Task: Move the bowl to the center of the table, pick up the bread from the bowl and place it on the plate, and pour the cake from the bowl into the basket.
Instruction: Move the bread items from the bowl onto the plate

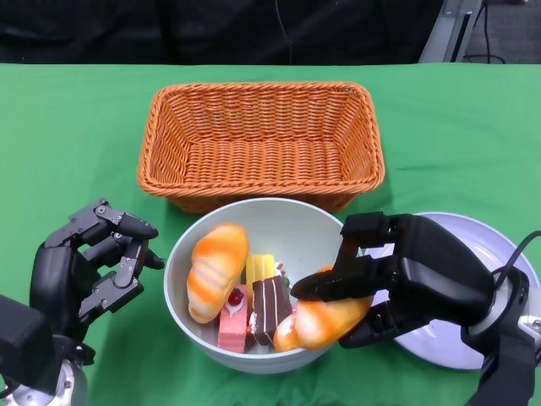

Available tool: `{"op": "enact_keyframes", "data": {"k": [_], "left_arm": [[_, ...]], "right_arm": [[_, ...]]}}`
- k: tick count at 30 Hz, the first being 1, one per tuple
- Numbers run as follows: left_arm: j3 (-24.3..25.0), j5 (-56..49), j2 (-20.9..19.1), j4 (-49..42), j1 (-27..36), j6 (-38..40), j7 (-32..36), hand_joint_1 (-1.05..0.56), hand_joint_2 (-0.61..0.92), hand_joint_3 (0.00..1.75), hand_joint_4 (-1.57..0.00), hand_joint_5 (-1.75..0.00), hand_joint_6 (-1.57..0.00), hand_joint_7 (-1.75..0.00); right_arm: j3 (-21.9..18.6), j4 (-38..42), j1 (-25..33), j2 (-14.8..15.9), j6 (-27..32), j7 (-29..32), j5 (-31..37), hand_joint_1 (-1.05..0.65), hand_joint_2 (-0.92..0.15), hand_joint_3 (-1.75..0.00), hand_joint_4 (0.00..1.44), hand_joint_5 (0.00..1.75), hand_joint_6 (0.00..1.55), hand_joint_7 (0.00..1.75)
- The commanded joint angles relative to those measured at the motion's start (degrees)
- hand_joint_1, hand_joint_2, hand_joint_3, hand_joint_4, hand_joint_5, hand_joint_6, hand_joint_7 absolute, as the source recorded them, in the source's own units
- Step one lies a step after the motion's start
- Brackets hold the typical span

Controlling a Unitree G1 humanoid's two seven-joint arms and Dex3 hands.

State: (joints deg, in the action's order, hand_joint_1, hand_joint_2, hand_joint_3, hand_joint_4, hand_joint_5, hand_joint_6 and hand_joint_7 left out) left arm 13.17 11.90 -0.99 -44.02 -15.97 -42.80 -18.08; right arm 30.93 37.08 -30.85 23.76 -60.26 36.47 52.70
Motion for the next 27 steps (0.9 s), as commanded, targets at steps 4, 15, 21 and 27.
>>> {"op": "enact_keyframes", "data": {"k": [4, 15, 21, 27], "left_arm": [[0.1, -0.1, -0.8, 0.6, 0.6, -0.1, 1.0, -0.09, 0.71, 0.84, -0.78, -1.49, -0.83, -1.18], [0.0, -0.9, -0.9, -0.1, 0.6, -1.1, 1.4, -0.09, 0.7, 0.83, -0.78, -1.49, -0.83, -1.16], [0.0, -1.0, -0.8, 0.1, 0.7, -0.7, 1.9, -0.09, 0.7, 0.83, -0.78, -1.49, -0.83, -1.16], [-0.1, -1.2, -0.9, -0.3, 0.6, -0.9, 2.1, -0.09, 0.72, 0.8, -0.78, -1.5, -0.83, -1.16]], "right_arm": [[-1.1, 0.0, 0.7, 0.2, 0.0, -1.1, -1.1, -0.23, -0.83, 0.0, 0.91, 1.15, 1.2, 0.17], [-1.1, 0.0, 1.1, -0.2, 0.0, 0.0, -0.1, -0.22, -0.84, -0.01, 0.9, 1.09, 1.18, 0.16], [-1.1, 0.5, 1.2, -0.7, -0.3, -1.5, -1.4, -0.24, -0.84, -0.01, 0.94, 1.04, 1.19, 0.16], [-1.4, 1.1, 1.5, -1.2, -1.2, -0.6, -1.8, -0.33, -0.86, -0.01, 0.88, 1.09, 1.09, 0.1]]}}
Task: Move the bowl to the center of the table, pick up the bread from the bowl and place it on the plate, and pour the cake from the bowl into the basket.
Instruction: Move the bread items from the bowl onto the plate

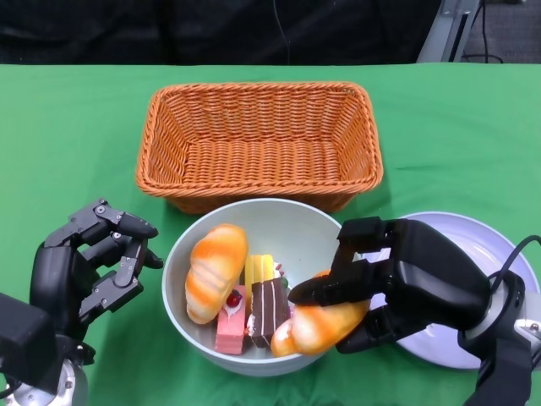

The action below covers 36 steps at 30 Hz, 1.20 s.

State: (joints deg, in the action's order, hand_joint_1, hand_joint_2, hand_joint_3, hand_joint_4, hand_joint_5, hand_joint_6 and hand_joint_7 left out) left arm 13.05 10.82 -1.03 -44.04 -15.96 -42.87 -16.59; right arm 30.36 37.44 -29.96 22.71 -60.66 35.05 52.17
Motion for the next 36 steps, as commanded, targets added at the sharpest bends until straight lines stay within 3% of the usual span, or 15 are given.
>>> {"op": "enact_keyframes", "data": {"k": [1, 7, 15, 21, 31, 35, 36], "left_arm": [[0.0, -0.1, -0.9, -0.4, 0.5, -0.9, 0.4, -0.09, 0.72, 0.8, -0.78, -1.5, -0.83, -1.16], [0.1, -0.3, -1.0, -0.5, 0.5, -0.8, 0.8, -0.09, 0.72, 0.79, -0.78, -1.5, -0.83, -1.16], [0.1, 0.3, -1.1, -0.5, 0.6, -0.8, 0.1, -0.09, 0.72, 0.8, -0.78, -1.49, -0.82, -1.17], [0.1, 0.5, -1.2, -0.3, 0.6, -0.4, -0.1, -0.08, 0.72, 0.8, -0.78, -1.48, -0.82, -1.16], [0.1, 0.2, -1.2, -0.5, 0.5, -0.3, 0.6, -0.08, 0.73, 0.79, -0.79, -1.5, -0.83, -1.17], [0.1, -0.1, -1.1, -0.4, 0.6, -0.4, 0.9, -0.08, 0.72, 0.8, -0.79, -1.5, -0.83, -1.17], [0.0, -0.3, -1.2, -0.6, 0.6, -0.6, 0.9, -0.08, 0.72, 0.8, -0.79, -1.5, -0.83, -1.17]], "right_arm": [[-1.0, 0.7, 0.7, -0.1, -0.9, 0.6, -1.4, -0.34, -0.86, -0.01, 0.87, 1.07, 1.07, 0.09], [-1.5, 0.0, 1.2, 0.3, -0.8, -1.0, -2.5, -0.5, -0.9, 0.0, 0.83, 0.52, 0.89, 0.0], [-2.8, -2.5, 2.3, 0.9, 0.1, -4.9, -3.3, -0.6, -0.92, -0.01, 0.83, 0.39, 0.84, 0.0], [-3.3, -3.6, 3.0, 1.1, 0.7, -5.7, -3.0, -0.58, -0.9, 0.0, 0.85, 0.34, 0.86, 0.01], [-3.8, -3.3, 2.8, 0.9, -1.2, -6.3, -4.3, -0.46, -0.89, 0.0, 1.06, 0.37, 1.03, 0.07], [-4.2, -4.1, 2.9, 0.6, -0.8, -6.0, -3.8, -0.28, -0.86, 0.0, 0.94, 0.95, 1.14, 0.07], [-4.4, -4.4, 3.0, 0.4, -0.5, -5.9, -3.6, -0.26, -0.86, 0.0, 0.92, 1.02, 1.16, 0.07]]}}
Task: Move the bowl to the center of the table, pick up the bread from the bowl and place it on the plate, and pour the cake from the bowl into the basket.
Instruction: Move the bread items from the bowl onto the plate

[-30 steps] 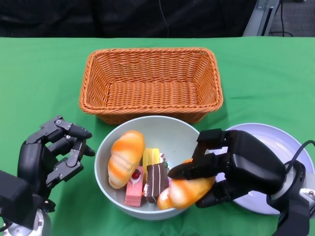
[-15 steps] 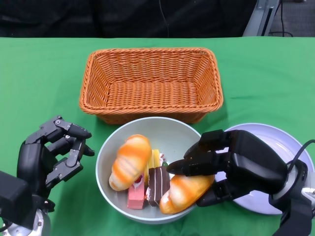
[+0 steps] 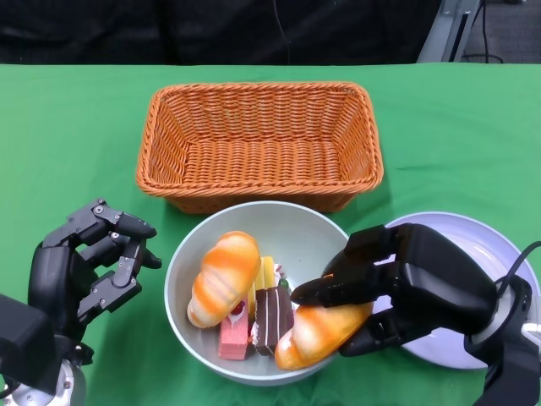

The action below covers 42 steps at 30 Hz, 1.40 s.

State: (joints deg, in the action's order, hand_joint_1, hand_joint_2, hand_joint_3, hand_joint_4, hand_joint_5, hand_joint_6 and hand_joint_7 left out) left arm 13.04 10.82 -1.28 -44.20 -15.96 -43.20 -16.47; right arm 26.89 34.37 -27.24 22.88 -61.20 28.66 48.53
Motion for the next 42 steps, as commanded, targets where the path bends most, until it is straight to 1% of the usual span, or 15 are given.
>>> {"op": "enact_keyframes", "data": {"k": [1, 2, 5, 9, 13, 17, 20, 22, 23, 26, 28, 30, 35, 40, 42], "left_arm": [[0.0, -0.3, -1.0, -0.4, 0.6, -0.3, 0.7, -0.08, 0.72, 0.81, -0.79, -1.5, -0.82, -1.18], [0.0, -0.3, -0.9, -0.4, 0.7, -0.2, 0.8, -0.08, 0.72, 0.81, -0.78, -1.5, -0.82, -1.18], [-0.1, -0.4, -0.9, -0.4, 0.8, -0.4, 0.6, -0.08, 0.72, 0.81, -0.78, -1.49, -0.81, -1.17], [-0.1, -0.2, -1.1, -1.0, 0.6, -0.6, 0.2, -0.08, 0.72, 0.81, -0.78, -1.48, -0.81, -1.17], [-0.2, -0.8, -1.2, -1.2, 0.8, -0.8, 0.7, -0.09, 0.72, 0.8, -0.77, -1.48, -0.81, -1.16], [0.0, -0.6, -1.1, -1.5, 0.6, -1.0, 0.5, -0.1, 0.72, 0.79, -0.77, -1.48, -0.81, -1.15], [0.0, -0.4, -1.2, -1.8, 0.5, -1.0, 0.2, -0.09, 0.72, 0.79, -0.77, -1.49, -0.81, -1.14], [0.1, -0.3, -1.2, -1.8, 0.4, -0.8, 0.3, -0.09, 0.72, 0.79, -0.78, -1.49, -0.81, -1.14], [0.1, -0.2, -1.3, -1.9, 0.4, -0.9, 0.2, -0.09, 0.72, 0.79, -0.78, -1.49, -0.81, -1.14], [0.3, -0.1, -1.2, -2.1, 0.3, -1.0, 0.2, -0.09, 0.72, 0.79, -0.79, -1.49, -0.82, -1.13], [0.4, 0.1, -1.2, -2.1, 0.3, -1.1, 0.2, -0.08, 0.72, 0.79, -0.79, -1.48, -0.82, -1.12], [0.4, 0.0, -1.2, -1.9, 0.4, -0.9, 0.4, -0.09, 0.72, 0.79, -0.79, -1.48, -0.82, -1.12], [0.5, 0.2, -1.4, -2.0, 0.3, -1.0, 0.0, -0.08, 0.72, 0.79, -0.79, -1.48, -0.82, -1.12], [0.6, 0.7, -1.6, -2.4, 0.0, -0.8, -0.3, -0.07, 0.74, 0.78, -0.79, -1.48, -0.82, -1.13], [0.6, 0.7, -1.7, -2.4, 0.0, -0.9, -0.3, -0.07, 0.74, 0.78, -0.79, -1.48, -0.82, -1.13]], "right_arm": [[-1.0, -1.5, 0.2, 0.0, 0.0, 1.0, 0.3, -0.23, -0.85, 0.0, 0.9, 1.12, 1.18, 0.08], [-1.0, -1.6, 0.2, -0.1, 0.0, 1.2, 0.3, -0.21, -0.86, 0.0, 0.89, 1.19, 1.21, 0.1], [-1.1, -1.5, 0.0, -0.7, 0.0, 2.3, 0.8, -0.2, -0.86, -0.01, 0.89, 1.26, 1.23, 0.12], [-1.3, -1.4, 0.1, -1.5, 0.4, 2.9, 0.7, -0.21, -0.88, -0.01, 0.87, 1.27, 1.22, 0.13], [-1.8, -1.7, 0.4, -2.2, 0.9, 3.6, 0.5, -0.24, -0.88, -0.01, 0.83, 1.3, 1.19, 0.15], [-2.8, -2.1, 0.5, -3.0, 1.0, 4.8, -0.2, -0.24, -0.87, 0.0, 0.83, 1.29, 1.18, 0.17], [-3.5, -2.6, 0.6, -2.9, 1.1, 4.2, -1.0, -0.25, -0.87, -0.01, 0.83, 1.29, 1.17, 0.18], [-4.7, -2.5, 0.6, -3.6, 1.0, 5.2, -2.1, -0.26, -0.87, 0.0, 0.85, 1.3, 1.17, 0.19], [-5.2, -2.4, 0.6, -3.9, 0.9, 5.5, -2.6, -0.26, -0.87, 0.0, 0.86, 1.33, 1.15, 0.24], [-6.6, -2.5, 0.8, -4.6, 0.7, 5.9, -3.9, -0.28, -0.88, 0.0, 0.86, 1.33, 0.96, 0.62], [-7.7, -2.9, 1.2, -4.6, 0.5, 5.8, -5.1, -0.29, -0.89, -0.01, 0.87, 1.31, 0.91, 0.75], [-8.7, -3.1, 1.6, -4.5, 0.0, 5.3, -6.7, -0.29, -0.89, -0.01, 0.88, 1.29, 0.89, 0.8], [-11.9, -5.3, 4.0, -4.5, 0.5, 3.6, -11.1, -0.3, -0.9, -0.01, 0.87, 1.25, 0.89, 0.81], [-15.0, -6.5, 6.8, -3.7, -0.3, -0.3, -17.8, -0.23, -0.89, 0.0, 0.85, 1.25, 0.87, 0.8], [-16.4, -7.7, 8.4, -3.6, 0.6, -1.8, -19.7, -0.21, -0.88, 0.0, 0.87, 1.22, 0.89, 0.8]]}}
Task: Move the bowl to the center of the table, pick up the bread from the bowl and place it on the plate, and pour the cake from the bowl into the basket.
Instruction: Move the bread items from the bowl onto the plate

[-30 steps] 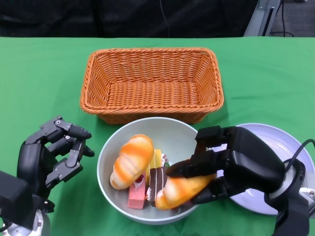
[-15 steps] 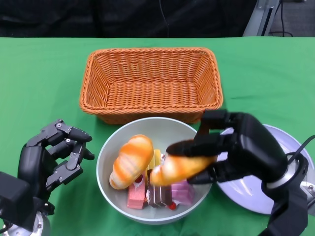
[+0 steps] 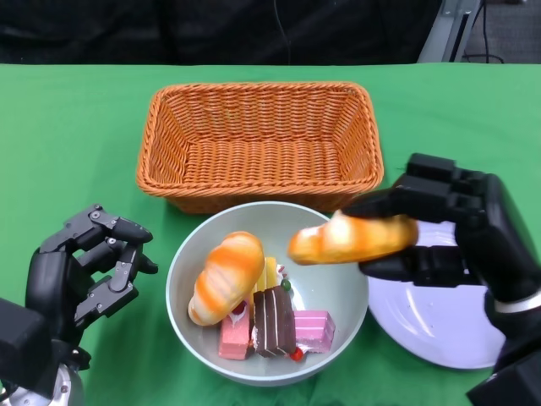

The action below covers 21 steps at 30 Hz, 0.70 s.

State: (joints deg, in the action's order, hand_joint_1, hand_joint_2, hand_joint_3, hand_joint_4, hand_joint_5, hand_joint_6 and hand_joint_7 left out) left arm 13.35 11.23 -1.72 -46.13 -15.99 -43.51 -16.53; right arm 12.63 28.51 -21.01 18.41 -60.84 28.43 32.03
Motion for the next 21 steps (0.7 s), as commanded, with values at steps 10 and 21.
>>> {"op": "enact_keyframes", "data": {"k": [10, 21], "left_arm": [[1.0, 1.7, -1.5, -1.0, -0.4, -0.6, -1.5, -0.07, 0.74, 0.75, -0.78, -1.48, -0.83, -1.12], [1.2, 2.5, -1.3, -0.4, -0.2, -0.5, -1.5, -0.07, 0.75, 0.73, -0.8, -1.45, -0.84, -1.11]], "right_arm": [[-10.5, -1.3, 7.2, 3.3, 2.6, 0.5, 1.5, -0.16, -0.87, 0.0, 0.92, 1.19, 0.96, 0.71], [-9.6, 11.2, 3.9, 6.6, 6.1, 13.5, 12.2, -0.09, -0.84, 0.0, 0.87, 1.39, 1.03, 0.54]]}}
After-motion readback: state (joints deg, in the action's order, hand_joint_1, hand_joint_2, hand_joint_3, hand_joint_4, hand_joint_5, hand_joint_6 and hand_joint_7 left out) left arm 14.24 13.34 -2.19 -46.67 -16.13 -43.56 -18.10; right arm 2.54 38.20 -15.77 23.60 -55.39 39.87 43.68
